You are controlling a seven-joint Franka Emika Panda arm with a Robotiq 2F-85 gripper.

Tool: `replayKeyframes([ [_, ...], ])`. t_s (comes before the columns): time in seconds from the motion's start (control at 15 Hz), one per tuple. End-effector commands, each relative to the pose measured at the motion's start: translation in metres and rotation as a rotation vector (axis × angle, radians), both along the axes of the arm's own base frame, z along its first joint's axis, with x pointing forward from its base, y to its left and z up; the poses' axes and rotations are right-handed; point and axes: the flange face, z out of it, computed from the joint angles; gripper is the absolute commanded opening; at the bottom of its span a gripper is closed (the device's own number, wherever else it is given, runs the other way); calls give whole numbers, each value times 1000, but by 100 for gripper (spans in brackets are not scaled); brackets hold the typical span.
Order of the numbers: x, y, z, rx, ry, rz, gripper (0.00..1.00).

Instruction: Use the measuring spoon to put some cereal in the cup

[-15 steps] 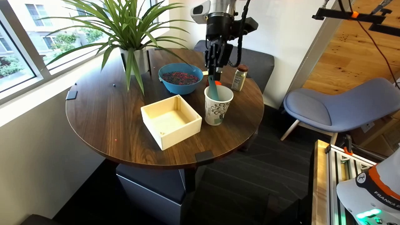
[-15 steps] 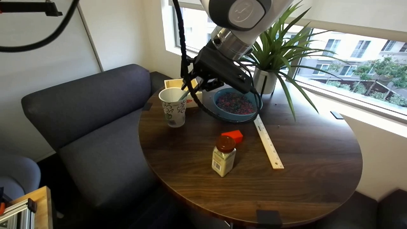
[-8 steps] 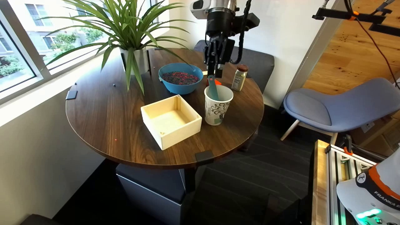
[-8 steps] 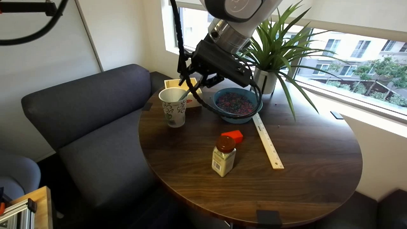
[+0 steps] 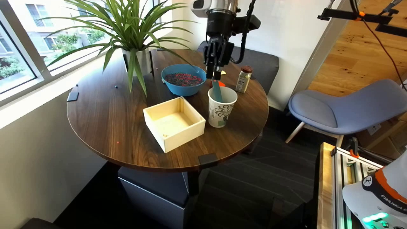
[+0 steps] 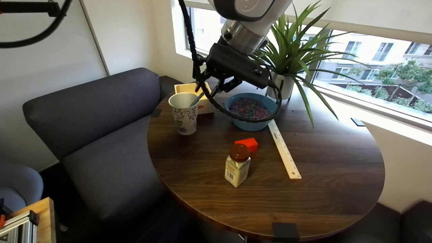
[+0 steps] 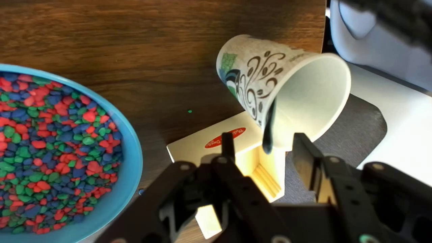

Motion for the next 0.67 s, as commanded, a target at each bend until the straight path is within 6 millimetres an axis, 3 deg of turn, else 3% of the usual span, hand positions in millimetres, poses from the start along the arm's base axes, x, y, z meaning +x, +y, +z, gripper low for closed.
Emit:
replayKeyframes([
  [0.0, -7, 5, -3, -29, -13, 13, 49],
  [0.6, -14, 4, -4, -44, -8, 22, 46],
])
